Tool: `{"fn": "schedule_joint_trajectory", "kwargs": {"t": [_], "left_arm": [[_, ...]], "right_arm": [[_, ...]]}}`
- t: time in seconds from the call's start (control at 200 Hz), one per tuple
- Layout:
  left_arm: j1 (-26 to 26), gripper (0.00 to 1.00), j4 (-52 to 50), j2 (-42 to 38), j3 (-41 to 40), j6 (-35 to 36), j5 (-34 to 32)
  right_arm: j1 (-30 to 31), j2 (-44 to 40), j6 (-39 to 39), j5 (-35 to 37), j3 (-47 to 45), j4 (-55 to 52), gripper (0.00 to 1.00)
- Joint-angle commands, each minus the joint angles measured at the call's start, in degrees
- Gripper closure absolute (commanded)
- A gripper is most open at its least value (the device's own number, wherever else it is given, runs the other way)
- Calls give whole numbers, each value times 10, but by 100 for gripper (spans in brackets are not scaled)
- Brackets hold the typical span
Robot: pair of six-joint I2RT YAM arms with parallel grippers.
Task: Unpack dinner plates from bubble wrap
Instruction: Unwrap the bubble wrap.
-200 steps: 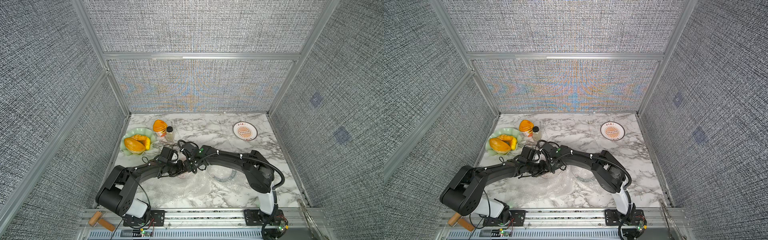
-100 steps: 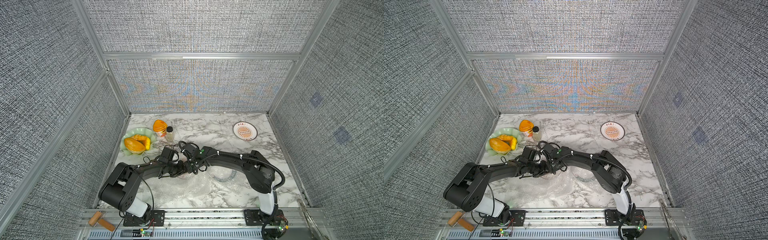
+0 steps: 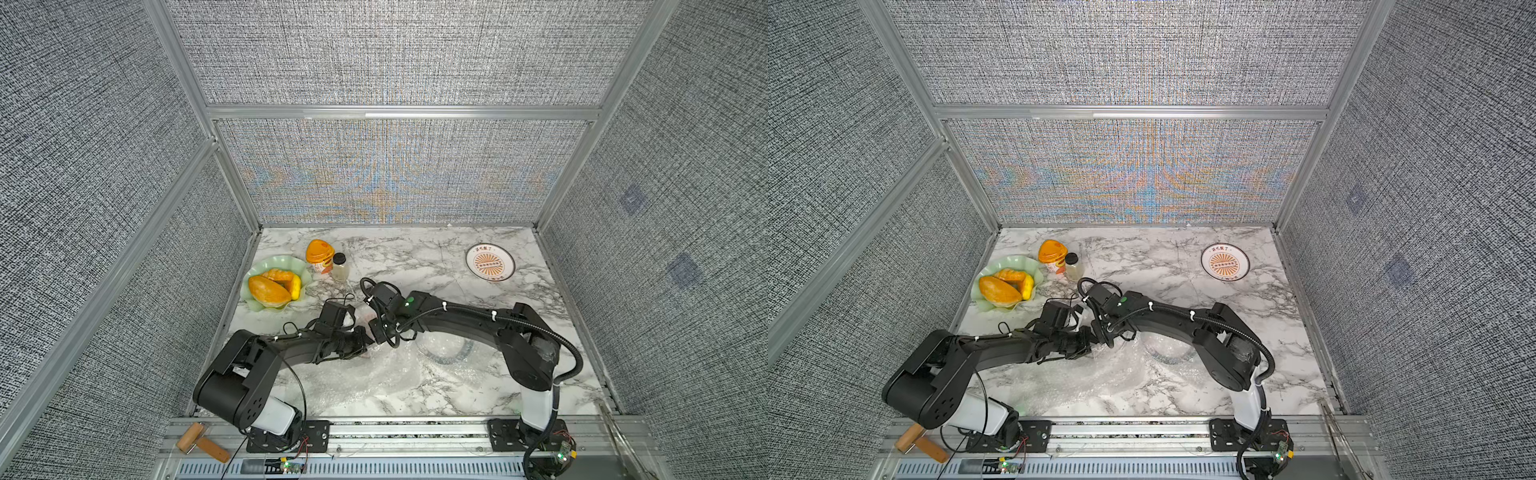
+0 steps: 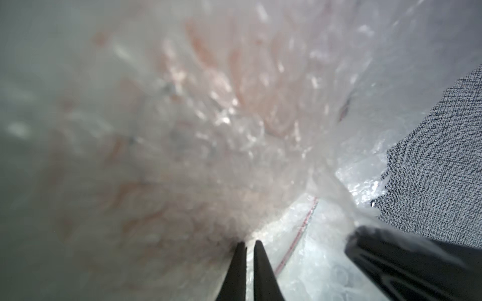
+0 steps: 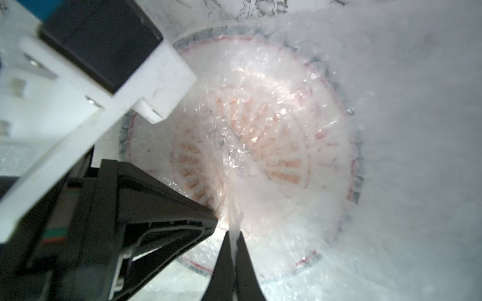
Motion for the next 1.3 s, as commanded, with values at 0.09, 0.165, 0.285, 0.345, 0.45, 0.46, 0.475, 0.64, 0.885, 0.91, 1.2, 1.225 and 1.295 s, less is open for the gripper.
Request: {"fn": "schedule_joint_trajectory", "kwargs": {"t": [0.09, 0.165, 0.285, 0.345, 0.45, 0.46, 0.475, 0.64, 0.885, 0.91, 1.2, 1.225, 1.295], "left_arm": [[0, 88, -83, 14, -11, -3, -67], [1, 88, -77, 24, -13, -5, -66], [0, 90, -75, 32, -15, -7, -71], [0, 90, -74, 31, -16, -9, -74], [0, 90, -80, 25, -17, -10, -81], [0, 90, -80, 25, -17, -10, -81], [1, 90, -81, 25, -17, -10, -82], [0, 90, -88, 25, -14, -10, -87], [0, 90, -84, 14, -4, -7, -66], [0, 90, -80, 13, -1, -4, -57], [0, 88, -76, -8, 30, 5, -2], [0, 88, -75, -10, 32, 5, 2], [0, 87, -76, -14, 38, 5, 9]], "right_arm": [[0, -33, 12, 27, -12, 3, 100], [0, -52, 16, 35, -25, 7, 100], [0, -90, 26, 45, -55, 19, 100], [0, -107, 30, 50, -69, 25, 100], [0, -130, 38, 59, -91, 37, 100], [0, -132, 40, 60, -93, 38, 100], [0, -134, 41, 62, -96, 39, 100], [-1, -160, 56, 82, -126, 54, 100], [-5, -216, 120, 98, -251, 127, 100], [-4, -223, 127, 98, -267, 140, 100], [2, -253, 179, 105, -390, 246, 98], [4, -250, 183, 104, -396, 258, 96], [10, -245, 198, 113, -408, 271, 93]]}}
